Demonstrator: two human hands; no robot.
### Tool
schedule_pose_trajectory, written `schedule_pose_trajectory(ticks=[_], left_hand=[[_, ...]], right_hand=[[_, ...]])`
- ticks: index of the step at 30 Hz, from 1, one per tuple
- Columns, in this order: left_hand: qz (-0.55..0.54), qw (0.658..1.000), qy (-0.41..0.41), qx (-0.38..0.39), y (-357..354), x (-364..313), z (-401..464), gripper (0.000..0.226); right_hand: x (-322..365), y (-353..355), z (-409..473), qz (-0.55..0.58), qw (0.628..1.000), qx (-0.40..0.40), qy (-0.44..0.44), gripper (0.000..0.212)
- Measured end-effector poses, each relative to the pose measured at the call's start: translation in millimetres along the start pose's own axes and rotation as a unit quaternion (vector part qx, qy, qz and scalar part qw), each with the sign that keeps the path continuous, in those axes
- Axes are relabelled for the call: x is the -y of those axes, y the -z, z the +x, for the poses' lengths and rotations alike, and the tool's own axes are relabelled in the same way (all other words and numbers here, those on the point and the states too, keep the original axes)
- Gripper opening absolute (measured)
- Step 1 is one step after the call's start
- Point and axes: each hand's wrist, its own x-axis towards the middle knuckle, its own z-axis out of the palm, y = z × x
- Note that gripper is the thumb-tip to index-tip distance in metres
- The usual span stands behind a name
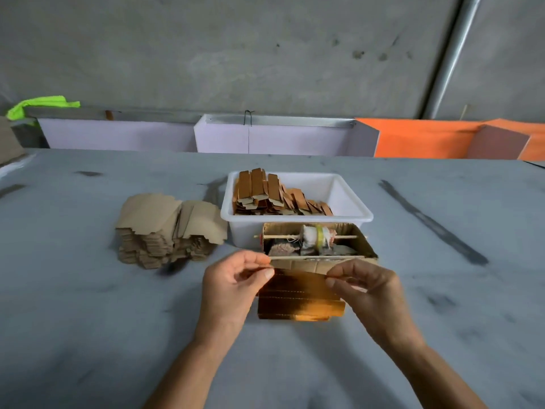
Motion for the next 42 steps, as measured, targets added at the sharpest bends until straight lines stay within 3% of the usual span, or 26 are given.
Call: schedule_pose_trajectory(ticks=[2, 6, 12, 15, 17, 22, 28, 37, 42], left_hand=[[0.083, 0.993, -0.08, 0.014, 0, 2, -6, 0.028], [0.251, 0.932, -0.239, 0.102, 6, 12, -22, 0.01], [0.351, 0.871, -0.279, 0.2, 14, 19, -46, 0.004], [0.398, 0.843, -0.28, 0.229, 14, 18, -54, 0.006], [0.403, 0.843, -0.262, 0.242, 13, 19, -58, 0.006], [0.374, 0.877, -0.173, 0.248, 12, 26, -61, 0.005], [0.352, 0.917, -0.051, 0.183, 6, 32, -62, 0.005], [0.395, 0.91, 0.025, 0.126, -6, 31, -61, 0.011], [0.416, 0.901, 0.061, 0.11, -8, 30, -60, 0.031]], right_hand=[[-5, 7, -4, -0.101, 0.99, -0.033, 0.094, 0.024], [-22, 14, -21, -0.25, 0.929, -0.002, 0.271, 0.017], [-39, 19, -52, -0.353, 0.877, 0.132, 0.3, 0.022], [-35, 20, -56, -0.371, 0.871, 0.168, 0.276, 0.023], [-32, 19, -57, -0.363, 0.879, 0.173, 0.255, 0.012], [-32, 19, -58, -0.327, 0.907, 0.184, 0.193, 0.018], [-37, 11, -60, -0.302, 0.941, 0.14, 0.054, 0.004], [-35, 1, -50, -0.345, 0.931, 0.096, -0.071, 0.012], [-29, 0, -44, -0.357, 0.92, 0.117, -0.11, 0.01]])
